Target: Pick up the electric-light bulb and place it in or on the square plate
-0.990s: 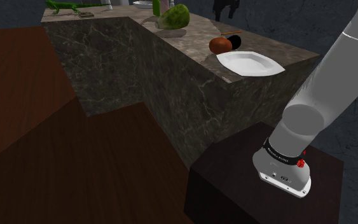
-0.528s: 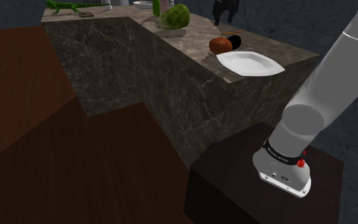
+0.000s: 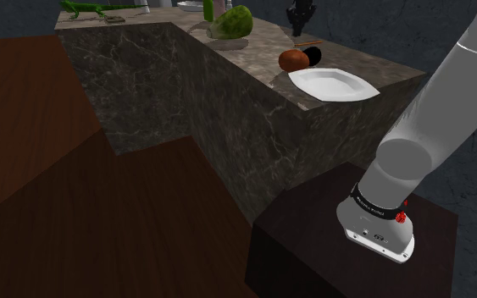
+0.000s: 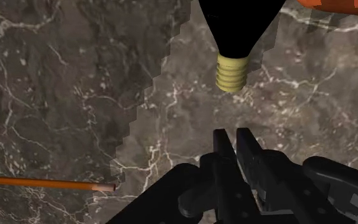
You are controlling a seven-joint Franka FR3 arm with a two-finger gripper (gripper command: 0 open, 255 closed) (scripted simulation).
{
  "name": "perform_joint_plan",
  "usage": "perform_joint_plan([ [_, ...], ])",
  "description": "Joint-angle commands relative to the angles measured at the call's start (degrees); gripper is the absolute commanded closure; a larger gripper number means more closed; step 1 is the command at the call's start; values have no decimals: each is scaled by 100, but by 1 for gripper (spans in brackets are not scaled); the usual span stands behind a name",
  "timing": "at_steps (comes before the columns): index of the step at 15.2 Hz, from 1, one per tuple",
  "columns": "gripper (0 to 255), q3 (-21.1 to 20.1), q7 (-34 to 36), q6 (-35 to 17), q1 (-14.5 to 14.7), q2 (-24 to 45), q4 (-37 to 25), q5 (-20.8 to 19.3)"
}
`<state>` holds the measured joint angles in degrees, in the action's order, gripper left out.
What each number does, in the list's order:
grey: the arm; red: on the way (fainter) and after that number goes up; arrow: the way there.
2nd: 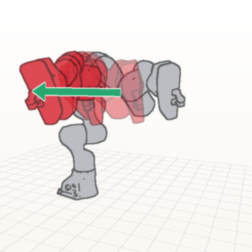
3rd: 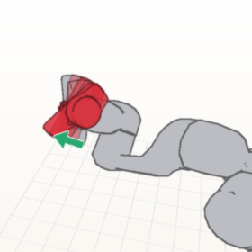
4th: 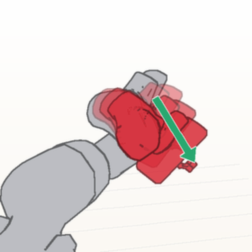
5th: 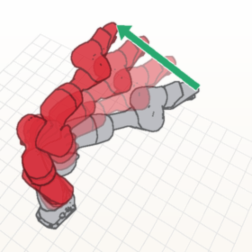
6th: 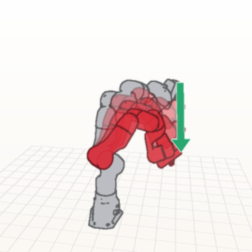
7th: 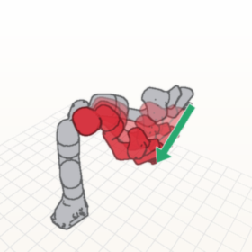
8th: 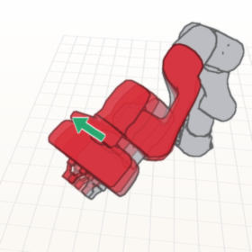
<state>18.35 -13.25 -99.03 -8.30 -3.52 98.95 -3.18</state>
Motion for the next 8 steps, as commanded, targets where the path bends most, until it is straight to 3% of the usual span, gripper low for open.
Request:
perform_joint_plan([
  [1,255,0,0,0,0,0,0,0],
  [6,255,0,0,0,0,0,0,0],
  [7,0,0,0,0,0,0,0,0],
  [8,0,-43,402,239,13,67,-4,-146],
])
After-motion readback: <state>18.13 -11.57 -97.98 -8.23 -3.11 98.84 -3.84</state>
